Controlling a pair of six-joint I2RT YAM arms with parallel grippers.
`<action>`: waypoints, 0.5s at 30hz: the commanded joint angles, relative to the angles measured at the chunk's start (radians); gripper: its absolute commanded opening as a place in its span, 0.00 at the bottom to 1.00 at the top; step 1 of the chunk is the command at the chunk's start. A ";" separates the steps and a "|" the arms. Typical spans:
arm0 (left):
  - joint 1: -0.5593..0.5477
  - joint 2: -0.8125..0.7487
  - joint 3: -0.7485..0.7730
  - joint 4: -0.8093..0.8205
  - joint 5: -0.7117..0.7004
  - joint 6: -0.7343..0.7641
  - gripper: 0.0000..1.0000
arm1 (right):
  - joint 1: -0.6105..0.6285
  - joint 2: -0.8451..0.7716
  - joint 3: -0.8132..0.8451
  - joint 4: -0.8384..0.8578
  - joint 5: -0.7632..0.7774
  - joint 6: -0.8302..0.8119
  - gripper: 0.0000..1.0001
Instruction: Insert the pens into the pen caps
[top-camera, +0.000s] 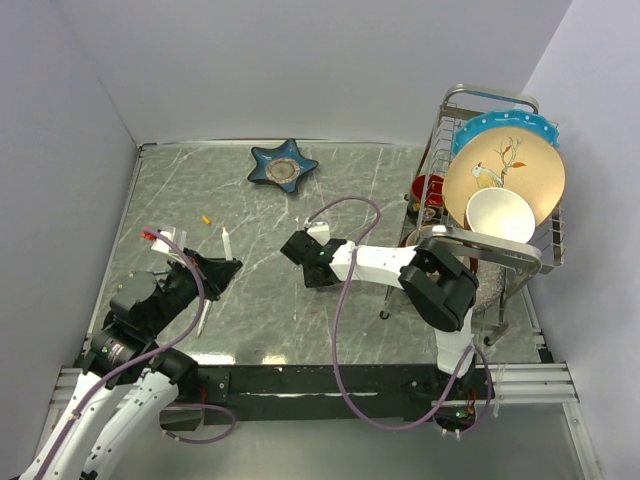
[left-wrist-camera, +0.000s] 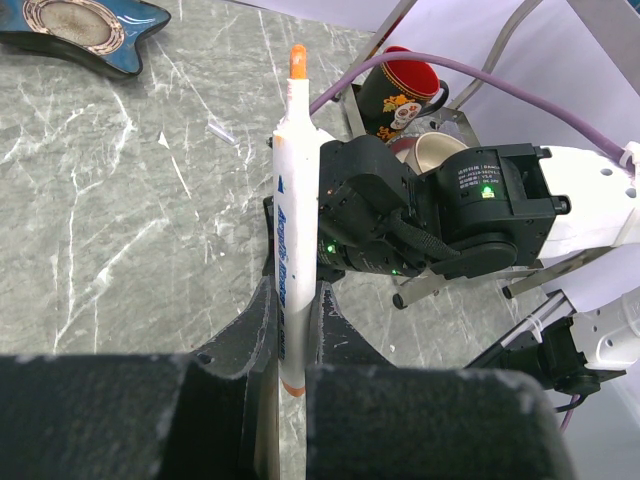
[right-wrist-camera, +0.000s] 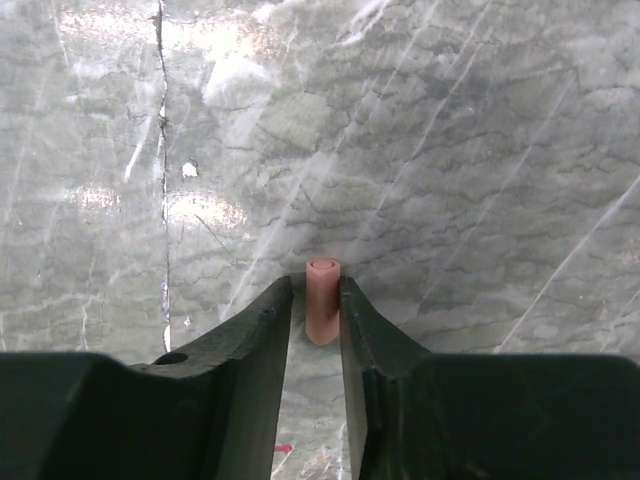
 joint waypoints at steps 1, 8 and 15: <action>-0.002 0.005 0.017 0.018 -0.004 -0.003 0.01 | -0.006 0.055 -0.017 0.034 -0.035 -0.027 0.30; -0.002 0.025 0.017 0.024 0.012 -0.002 0.01 | -0.011 0.061 -0.033 0.048 -0.058 -0.045 0.18; -0.002 0.120 0.018 0.061 0.116 -0.031 0.01 | -0.012 0.007 -0.072 0.083 -0.060 -0.053 0.11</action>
